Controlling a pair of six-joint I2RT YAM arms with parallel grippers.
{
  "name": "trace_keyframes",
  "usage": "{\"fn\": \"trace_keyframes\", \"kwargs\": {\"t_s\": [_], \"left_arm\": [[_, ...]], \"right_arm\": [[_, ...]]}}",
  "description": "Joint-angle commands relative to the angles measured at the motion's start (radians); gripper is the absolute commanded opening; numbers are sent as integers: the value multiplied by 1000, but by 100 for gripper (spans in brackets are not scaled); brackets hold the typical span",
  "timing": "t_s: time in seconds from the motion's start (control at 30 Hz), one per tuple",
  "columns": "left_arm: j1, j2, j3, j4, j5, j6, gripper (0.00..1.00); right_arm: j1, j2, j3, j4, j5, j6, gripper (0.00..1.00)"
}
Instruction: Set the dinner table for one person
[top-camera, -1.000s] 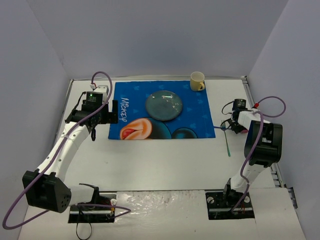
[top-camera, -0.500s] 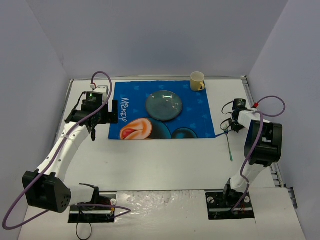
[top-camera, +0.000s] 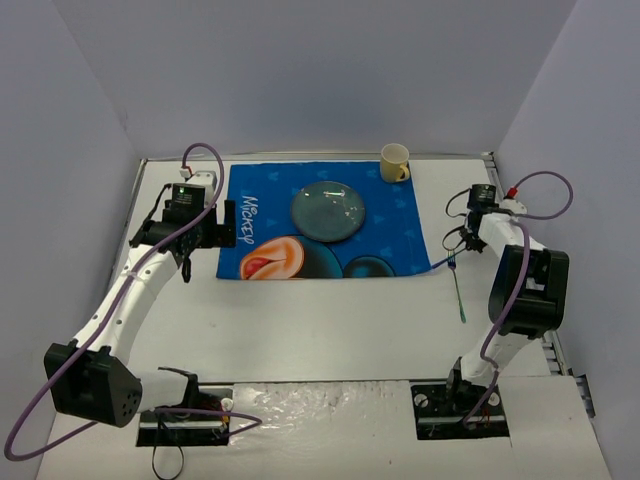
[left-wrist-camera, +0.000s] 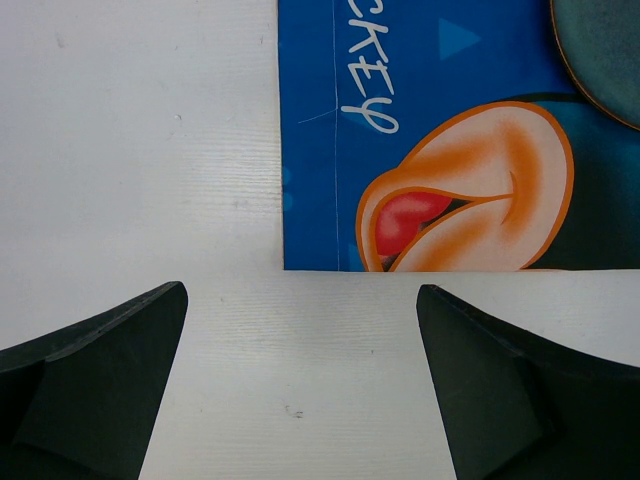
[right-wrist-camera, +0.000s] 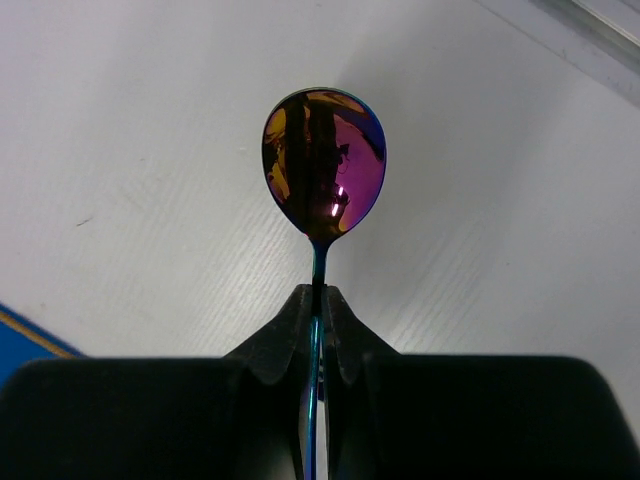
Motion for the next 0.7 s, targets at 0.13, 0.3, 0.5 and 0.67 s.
{"fn": "trace_keyframes", "kwargs": {"t_s": [0.13,0.3,0.5,0.67], "left_arm": [[9,-26,13,28,-12,-7,97],[9,-22,13,27,-14,-6,97],[9,-18,12,28,-21,-4,97],[9,-11,12,28,-32,-3,97]], "right_arm": [[158,-67,176,-43,111,-237,0],[250,-24,264,-79,97,-377,0],[342,52,332,-78,9,-499,0],[421,133,380,-69,-1,-586,0]]}}
